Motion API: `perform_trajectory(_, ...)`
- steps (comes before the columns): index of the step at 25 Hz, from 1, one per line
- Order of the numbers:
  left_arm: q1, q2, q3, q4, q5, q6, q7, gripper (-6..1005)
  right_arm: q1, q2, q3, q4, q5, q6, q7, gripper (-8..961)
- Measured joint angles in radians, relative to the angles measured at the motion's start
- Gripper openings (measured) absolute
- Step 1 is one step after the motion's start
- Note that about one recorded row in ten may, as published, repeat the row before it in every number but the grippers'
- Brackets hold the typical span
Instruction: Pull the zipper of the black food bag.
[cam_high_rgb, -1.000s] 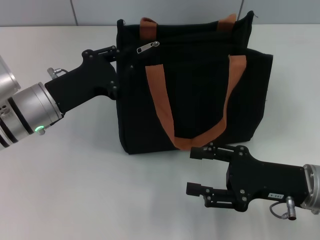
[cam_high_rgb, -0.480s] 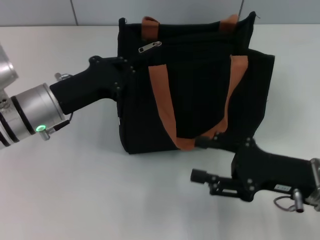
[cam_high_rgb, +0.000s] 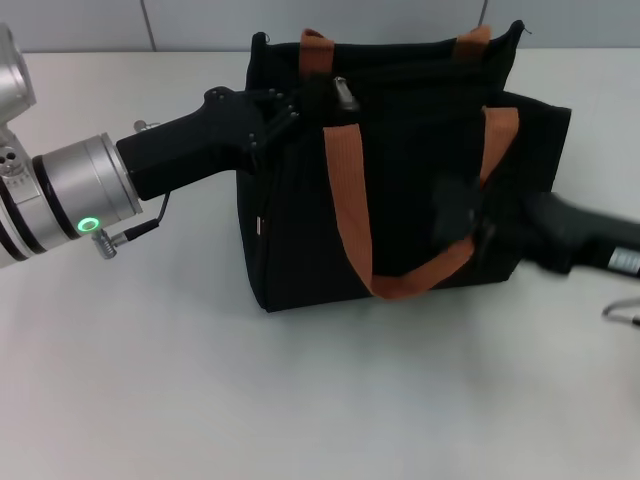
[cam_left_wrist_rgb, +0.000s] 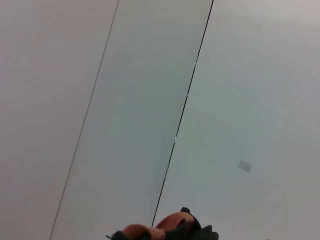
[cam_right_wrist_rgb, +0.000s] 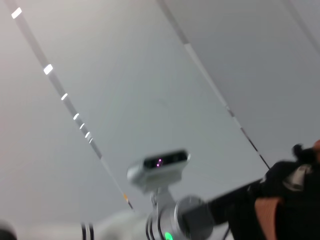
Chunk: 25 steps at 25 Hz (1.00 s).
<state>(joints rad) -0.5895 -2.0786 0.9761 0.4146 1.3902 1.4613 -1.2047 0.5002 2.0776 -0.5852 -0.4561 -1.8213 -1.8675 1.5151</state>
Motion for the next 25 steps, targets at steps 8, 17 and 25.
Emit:
perform_trajectory(8,-0.021,-0.001,0.008,-0.008,-0.002,0.075,0.013,55,0.077,-0.012,-0.011,-0.23,0.027,0.031,0.294,733)
perform_trajectory(17,-0.006,-0.001,0.009,-0.012,-0.023,0.036,0.036,54,0.113,-0.008,-0.088,-0.323,0.022,0.131,0.355,732)
perform_trajectory(25,-0.016,-0.002,0.01,-0.021,-0.026,0.006,0.03,51,0.107,-0.003,-0.12,-0.329,0.021,0.161,0.467,731)
